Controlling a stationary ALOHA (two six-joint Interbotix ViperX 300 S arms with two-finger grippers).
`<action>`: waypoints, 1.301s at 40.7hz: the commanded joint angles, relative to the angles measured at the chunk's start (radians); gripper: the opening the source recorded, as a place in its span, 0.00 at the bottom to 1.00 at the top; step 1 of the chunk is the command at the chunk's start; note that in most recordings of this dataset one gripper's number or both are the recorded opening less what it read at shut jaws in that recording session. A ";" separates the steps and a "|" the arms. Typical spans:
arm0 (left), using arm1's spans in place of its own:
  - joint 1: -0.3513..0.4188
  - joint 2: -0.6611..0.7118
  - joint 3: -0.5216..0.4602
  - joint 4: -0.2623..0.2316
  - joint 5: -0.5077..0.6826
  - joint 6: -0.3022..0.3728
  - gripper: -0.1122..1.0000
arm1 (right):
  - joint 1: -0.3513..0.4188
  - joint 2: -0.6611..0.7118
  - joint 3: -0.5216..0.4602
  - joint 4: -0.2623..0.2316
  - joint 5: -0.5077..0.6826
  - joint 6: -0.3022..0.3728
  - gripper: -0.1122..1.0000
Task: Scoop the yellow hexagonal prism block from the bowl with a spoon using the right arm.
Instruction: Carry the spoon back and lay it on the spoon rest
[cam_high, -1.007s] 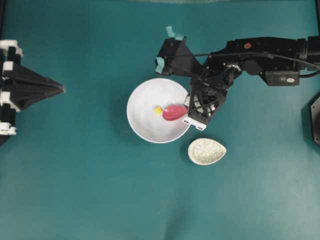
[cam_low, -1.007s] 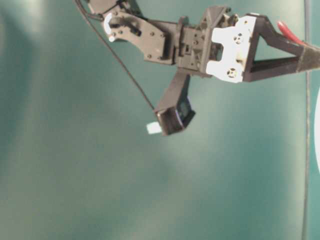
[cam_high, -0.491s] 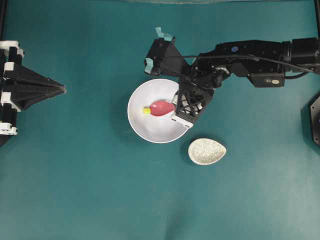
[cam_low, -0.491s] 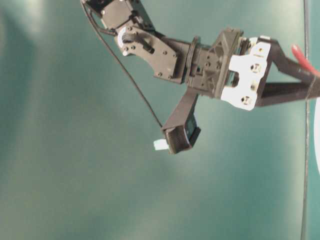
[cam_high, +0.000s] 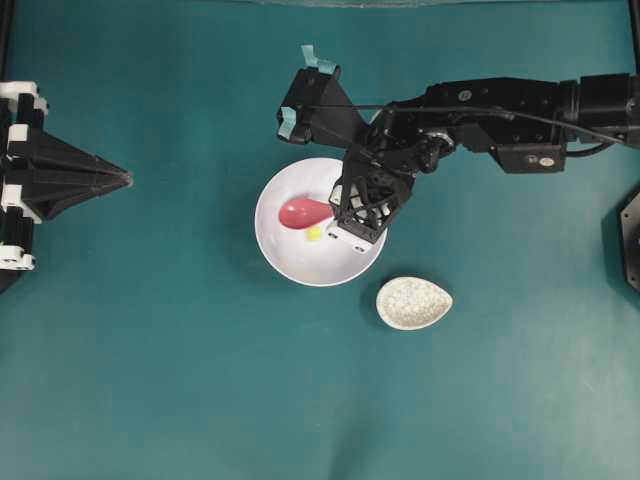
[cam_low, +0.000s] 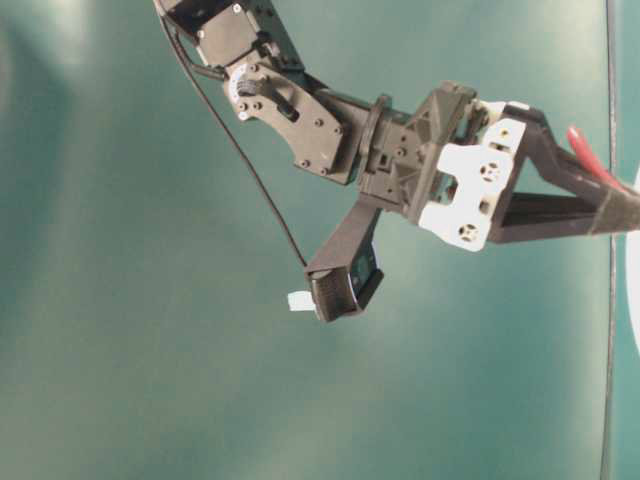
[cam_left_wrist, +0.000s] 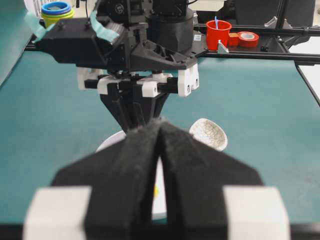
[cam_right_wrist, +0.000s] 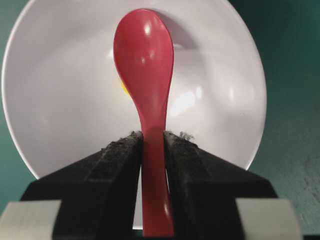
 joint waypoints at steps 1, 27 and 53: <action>0.002 0.006 -0.020 0.003 -0.005 -0.002 0.09 | 0.000 -0.029 -0.031 0.005 -0.002 0.002 0.30; 0.002 0.008 -0.020 0.003 -0.005 -0.002 0.09 | 0.017 -0.212 -0.020 0.005 0.091 0.038 0.30; 0.002 0.008 -0.020 0.003 -0.006 0.002 0.09 | 0.213 -0.413 0.232 0.005 -0.009 0.121 0.30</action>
